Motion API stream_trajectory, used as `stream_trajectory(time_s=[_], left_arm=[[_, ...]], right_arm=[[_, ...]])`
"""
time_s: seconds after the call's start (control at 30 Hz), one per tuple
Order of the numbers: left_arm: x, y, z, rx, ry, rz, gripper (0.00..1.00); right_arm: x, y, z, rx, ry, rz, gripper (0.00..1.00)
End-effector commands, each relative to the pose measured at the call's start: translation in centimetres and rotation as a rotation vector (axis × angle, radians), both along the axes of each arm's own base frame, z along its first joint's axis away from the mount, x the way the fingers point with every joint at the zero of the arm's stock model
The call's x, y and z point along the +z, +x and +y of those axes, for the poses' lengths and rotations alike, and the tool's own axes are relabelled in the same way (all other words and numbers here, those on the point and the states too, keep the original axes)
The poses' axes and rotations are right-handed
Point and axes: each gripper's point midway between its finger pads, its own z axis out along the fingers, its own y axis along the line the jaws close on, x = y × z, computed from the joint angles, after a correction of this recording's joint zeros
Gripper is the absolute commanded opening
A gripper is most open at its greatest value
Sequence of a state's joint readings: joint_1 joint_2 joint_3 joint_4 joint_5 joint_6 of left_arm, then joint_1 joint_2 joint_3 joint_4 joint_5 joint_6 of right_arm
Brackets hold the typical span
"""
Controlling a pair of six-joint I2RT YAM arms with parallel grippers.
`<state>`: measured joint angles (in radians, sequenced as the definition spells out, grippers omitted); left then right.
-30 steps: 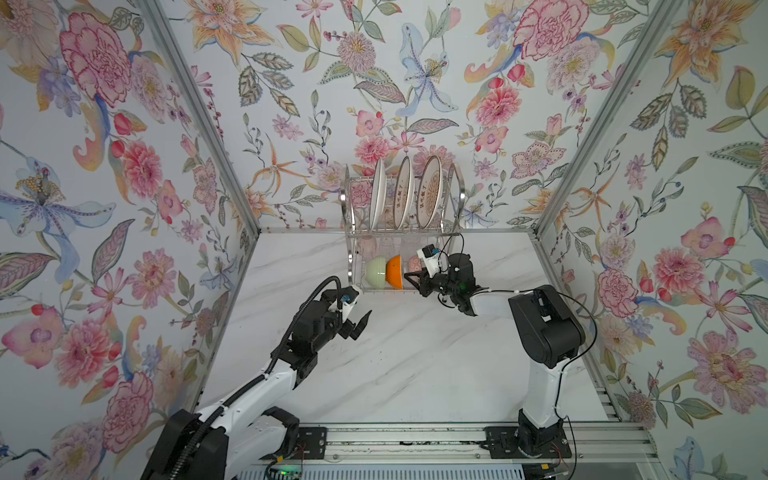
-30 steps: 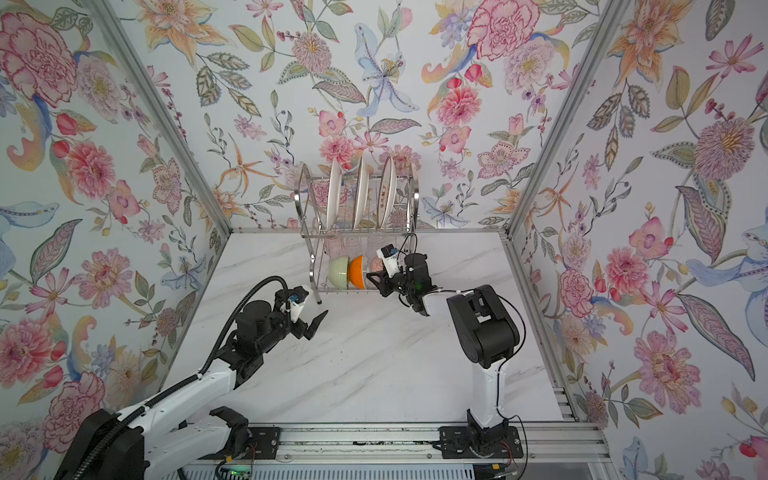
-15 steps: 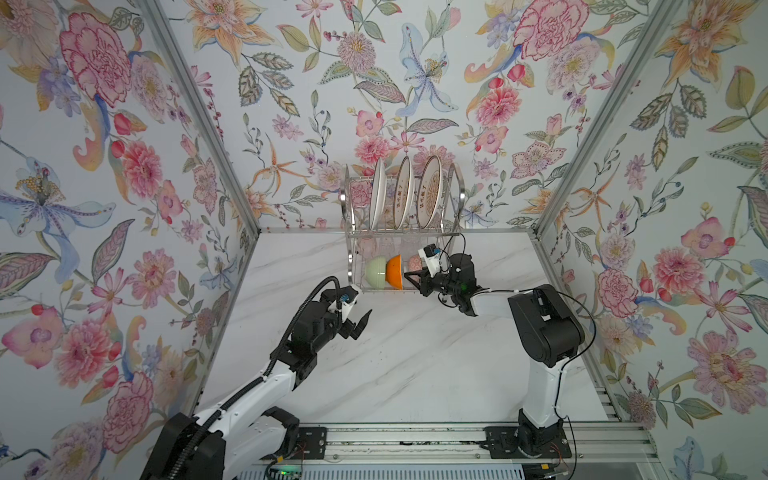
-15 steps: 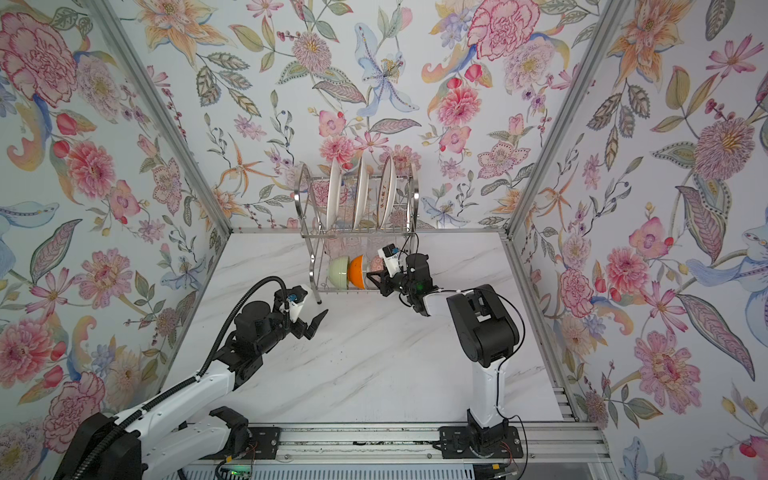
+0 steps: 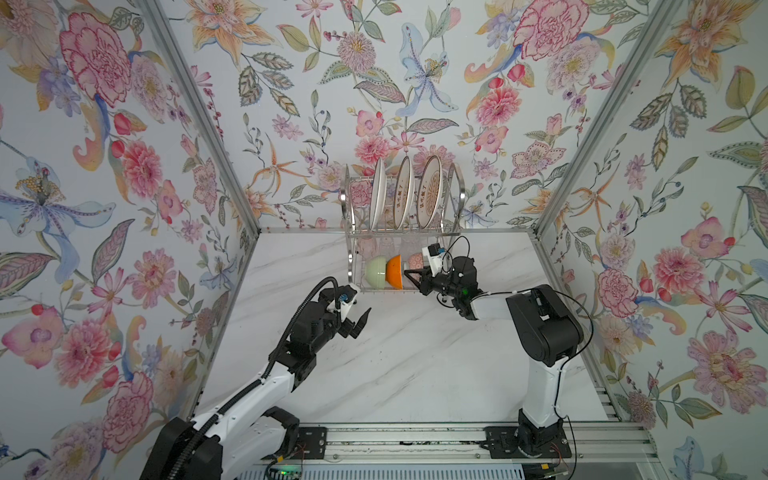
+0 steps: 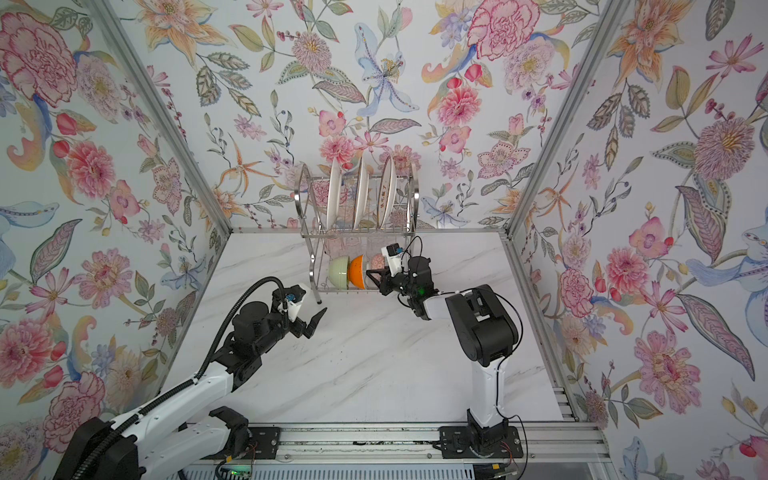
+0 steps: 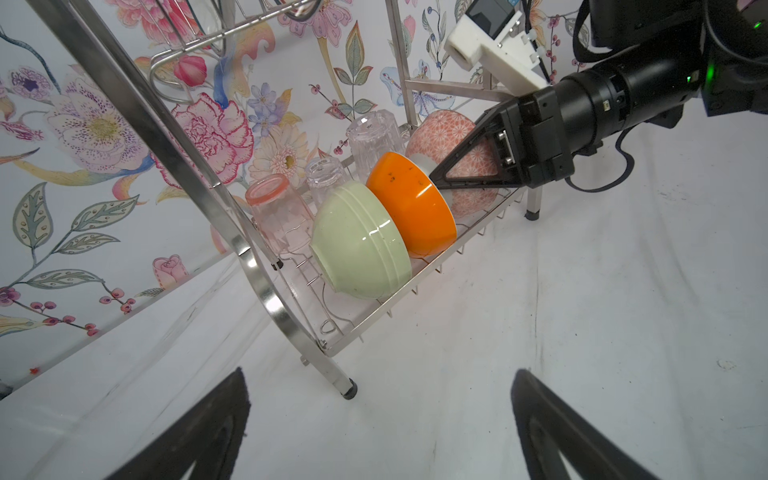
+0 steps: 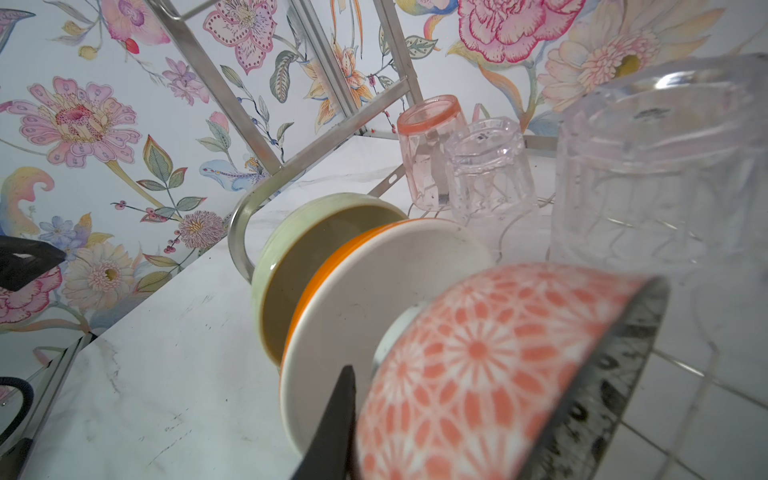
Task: Unload the mixed dishes from the dish rack
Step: 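Close the right gripper on the pink-patterned bowl's rim, then lift the pink-patterned bowl out of the rack with the right gripper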
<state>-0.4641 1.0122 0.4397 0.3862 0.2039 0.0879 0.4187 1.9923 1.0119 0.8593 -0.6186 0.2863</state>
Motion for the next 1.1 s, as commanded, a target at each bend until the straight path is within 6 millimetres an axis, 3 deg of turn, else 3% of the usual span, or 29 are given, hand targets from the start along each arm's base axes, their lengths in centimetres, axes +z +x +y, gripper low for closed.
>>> stream_trajectory(time_s=[0.0,0.67,1.07], left_arm=[[0.9,-0.2,-0.2,0.003,-0.028,-0.017,0.99],[0.8,-0.4,-0.3,-0.003,-0.049,-0.035,0.99],[3.0,-0.7,-0.4,-0.014,-0.116,-0.084,0.99]], right_arm=[[4.1,0.4,-0.2,-0.022,0.073,-0.136,0.03],[6.3,-0.2,-0.9,-0.024,0.15,-0.183,0.0],[8.9,-1.4,-2.5,-0.063,0.197,-0.26,0.0]])
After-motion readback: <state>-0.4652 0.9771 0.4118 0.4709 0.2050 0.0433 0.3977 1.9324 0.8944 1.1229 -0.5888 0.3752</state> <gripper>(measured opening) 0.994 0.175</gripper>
